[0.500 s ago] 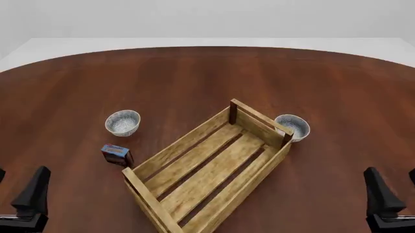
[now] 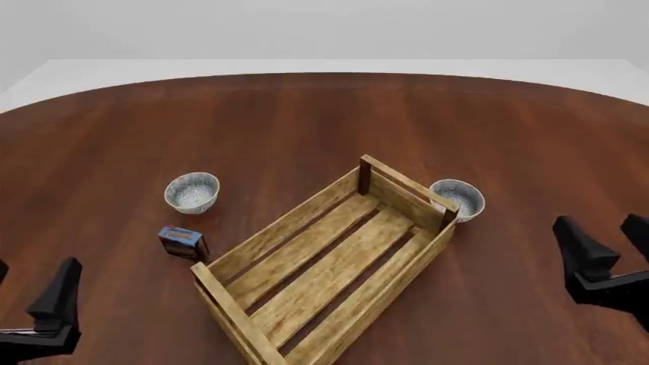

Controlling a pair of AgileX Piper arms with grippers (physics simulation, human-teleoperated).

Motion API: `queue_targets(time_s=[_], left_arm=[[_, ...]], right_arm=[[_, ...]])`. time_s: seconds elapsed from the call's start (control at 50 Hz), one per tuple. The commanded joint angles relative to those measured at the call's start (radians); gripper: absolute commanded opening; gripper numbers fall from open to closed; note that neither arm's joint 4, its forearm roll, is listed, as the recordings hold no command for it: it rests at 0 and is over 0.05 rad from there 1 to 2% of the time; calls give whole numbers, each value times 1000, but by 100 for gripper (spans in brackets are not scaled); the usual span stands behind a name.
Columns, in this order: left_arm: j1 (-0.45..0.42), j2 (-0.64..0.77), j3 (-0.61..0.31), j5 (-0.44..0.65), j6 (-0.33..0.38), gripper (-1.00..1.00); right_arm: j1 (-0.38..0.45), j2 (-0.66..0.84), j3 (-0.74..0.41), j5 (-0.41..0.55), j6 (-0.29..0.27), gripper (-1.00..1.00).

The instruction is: Stack the right bowl on the left bowl and place them in the tray.

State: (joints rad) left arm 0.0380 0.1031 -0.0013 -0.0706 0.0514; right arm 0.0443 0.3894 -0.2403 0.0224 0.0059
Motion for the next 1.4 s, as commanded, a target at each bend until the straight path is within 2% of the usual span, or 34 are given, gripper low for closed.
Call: queue_targets(time_s=[0.02, 0.08, 0.16, 0.26, 0.32, 0.34, 0.42, 0.44, 0.48, 0.5, 0.54, 0.78, 1.0, 1.26, 1.32, 1.34, 1.4], left_arm=[[5, 67, 0, -44, 6, 100], [7, 58, 1, -38, 6, 100], [12, 69, 1, -48, 2, 100], [17, 49, 1, -32, -3, 100], [14, 21, 1, -8, -3, 100], [16, 8, 1, 3, -3, 100], [17, -19, 0, 25, -8, 100], [15, -22, 0, 28, -9, 100], [21, -11, 0, 21, -2, 100], [24, -9, 0, 20, 0, 100], [23, -10, 0, 21, 3, 100], [13, -5, -3, 24, 5, 100], [14, -27, -5, 45, 0, 100], [20, -44, -8, 62, -1, 100], [16, -23, -6, 47, -1, 100], [16, 22, -3, 19, -5, 100], [20, 0, -2, 24, 4, 100]], right_arm=[[11, 199, -175, 69, -46, 100], [5, 247, -217, 84, -63, 100], [8, 291, -269, 118, -54, 100], [2, 341, -363, 190, -85, 100], [-3, 377, -416, 229, -129, 100], [1, 388, -434, 242, -115, 100], [-7, 432, -494, 285, -133, 100], [-24, 454, -511, 294, -160, 100], [-20, 470, -542, 316, -146, 100], [-17, 496, -558, 334, -162, 100], [-19, 513, -585, 350, -153, 100], [-36, 664, -747, 451, -182, 100], [-65, 804, -857, 494, -225, 100], [-75, 923, -919, 509, -230, 100], [-73, 935, -926, 511, -231, 100], [-72, 945, -929, 512, -231, 100], [-69, 959, -931, 508, -229, 100]])
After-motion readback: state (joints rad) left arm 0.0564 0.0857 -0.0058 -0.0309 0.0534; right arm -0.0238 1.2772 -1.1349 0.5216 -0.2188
